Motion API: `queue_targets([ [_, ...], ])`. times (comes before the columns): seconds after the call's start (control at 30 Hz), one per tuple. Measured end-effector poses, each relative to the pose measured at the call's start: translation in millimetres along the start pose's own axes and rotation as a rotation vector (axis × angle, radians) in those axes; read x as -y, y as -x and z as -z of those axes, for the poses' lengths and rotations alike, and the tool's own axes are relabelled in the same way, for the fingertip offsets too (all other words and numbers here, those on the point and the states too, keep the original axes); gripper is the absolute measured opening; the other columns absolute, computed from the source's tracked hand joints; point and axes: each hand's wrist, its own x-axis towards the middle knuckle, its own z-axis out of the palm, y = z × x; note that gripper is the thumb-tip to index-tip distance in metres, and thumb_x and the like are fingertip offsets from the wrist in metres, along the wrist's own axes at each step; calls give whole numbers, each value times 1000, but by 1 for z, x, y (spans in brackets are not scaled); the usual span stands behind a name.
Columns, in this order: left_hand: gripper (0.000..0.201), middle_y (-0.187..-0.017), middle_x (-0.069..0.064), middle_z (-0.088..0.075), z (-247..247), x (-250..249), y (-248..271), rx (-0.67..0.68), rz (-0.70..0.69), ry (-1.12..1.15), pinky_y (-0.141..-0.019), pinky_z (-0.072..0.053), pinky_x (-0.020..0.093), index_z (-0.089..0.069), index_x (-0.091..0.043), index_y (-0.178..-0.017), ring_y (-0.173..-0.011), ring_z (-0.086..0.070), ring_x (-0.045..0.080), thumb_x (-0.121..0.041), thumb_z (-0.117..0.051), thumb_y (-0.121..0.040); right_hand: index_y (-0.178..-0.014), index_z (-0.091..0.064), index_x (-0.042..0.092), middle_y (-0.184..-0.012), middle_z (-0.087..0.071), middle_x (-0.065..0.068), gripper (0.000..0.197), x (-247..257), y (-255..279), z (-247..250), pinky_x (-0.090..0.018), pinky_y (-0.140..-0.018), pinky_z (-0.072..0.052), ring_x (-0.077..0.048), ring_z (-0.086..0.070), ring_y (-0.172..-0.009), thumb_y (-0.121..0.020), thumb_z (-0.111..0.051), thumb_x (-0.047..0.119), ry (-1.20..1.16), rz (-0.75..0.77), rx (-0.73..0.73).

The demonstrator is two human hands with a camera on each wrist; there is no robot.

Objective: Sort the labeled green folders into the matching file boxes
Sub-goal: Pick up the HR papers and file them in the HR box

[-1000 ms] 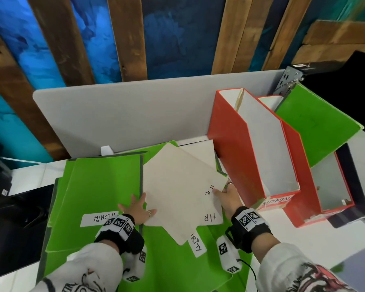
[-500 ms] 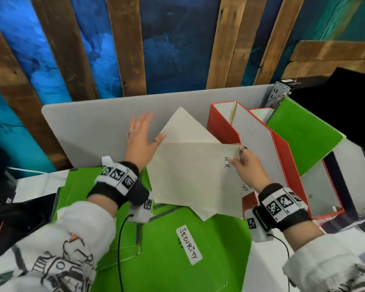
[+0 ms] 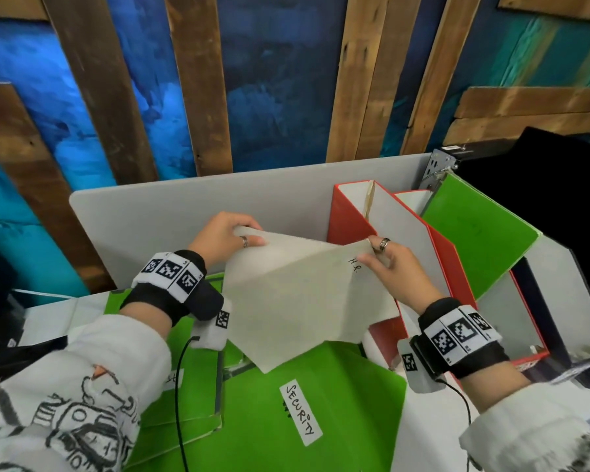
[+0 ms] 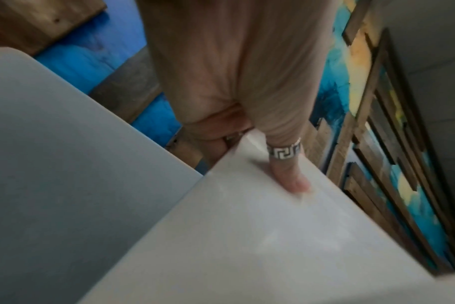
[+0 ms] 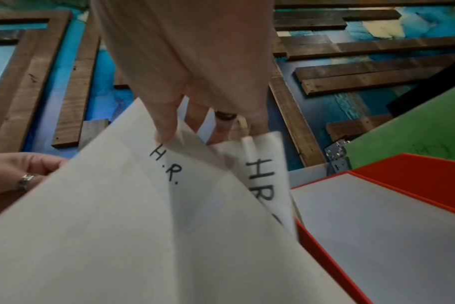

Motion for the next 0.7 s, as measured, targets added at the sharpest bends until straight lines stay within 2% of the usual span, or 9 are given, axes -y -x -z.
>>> queue_targets([
  [0.07,17,-72,-10,-67,6,10,1,-79,-12,76,-76,-47,29,-66,-26,-70,-68,-58,-4,-14,-71,-80,-108,-64,30,-117,-60,12,20,-5,1,1,-45,-108,-34,-14,-48,-118,-89,-59,26,81,74,-109],
  [0.13,17,-74,-8,-65,12,20,6,-188,-9,148,-70,-46,22,-66,-25,-71,-61,-57,-9,-11,-69,-81,-99,-65,28,-108,-61,14,13,-6,4,3,-43,-103,-36,-9,-50,-111,-89,-60,21,49,123,-166],
  [0.23,17,-75,-3,-62,18,35,15,-340,45,271,-61,-48,19,-64,-22,-72,-63,-58,4,-8,-67,-82,-89,-62,26,-89,-65,14,13,-4,11,4,-22,-83,-43,9,-57,-86,-90,-58,14,-93,106,-76],
  [0.33,16,-72,-8,-66,23,53,23,-462,108,386,-71,-50,30,-64,-23,-75,-72,-58,17,-10,-66,-84,-95,-63,19,-80,-69,17,13,-5,14,3,-12,-75,-47,9,-62,-79,-91,-57,8,-193,48,-16],
  [0.4,16,-70,-9,-67,26,61,29,-502,148,484,-70,-51,33,-63,-23,-77,-72,-58,20,-11,-63,-87,-102,-62,21,-85,-73,15,21,-4,13,1,-17,-78,-51,0,-67,-84,-90,-57,5,-293,27,-28],
  [0.43,15,-74,-3,-66,27,63,32,-510,167,523,-71,-51,35,-63,-23,-78,-74,-58,23,-11,-61,-88,-105,-60,24,-87,-74,10,25,-2,12,0,-21,-80,-53,-6,-68,-85,-90,-58,4,-336,15,-44],
  [0.57,15,-82,4,-63,30,62,40,-501,199,593,-72,-51,39,-62,-25,-80,-74,-58,23,-14,-59,-90,-105,-55,33,-88,-71,-22,34,5,8,-2,-31,-84,-51,-18,-69,-81,-91,-55,3,-449,-10,-80],
  [0.6,15,-82,3,-63,30,62,40,-496,204,595,-71,-51,39,-62,-26,-79,-72,-58,21,-14,-60,-89,-105,-55,33,-87,-71,-21,33,5,6,-2,-34,-85,-51,-18,-69,-81,-91,-55,3,-467,-20,-89],
  [0.7,15,-81,3,-65,34,63,43,-462,199,604,-61,-54,30,-62,-24,-80,-61,-64,10,-14,-59,-90,-102,-54,30,-83,-76,3,31,11,-2,-4,-35,-85,-50,-10,-70,-80,-91,-55,2,-513,-32,-153],
])
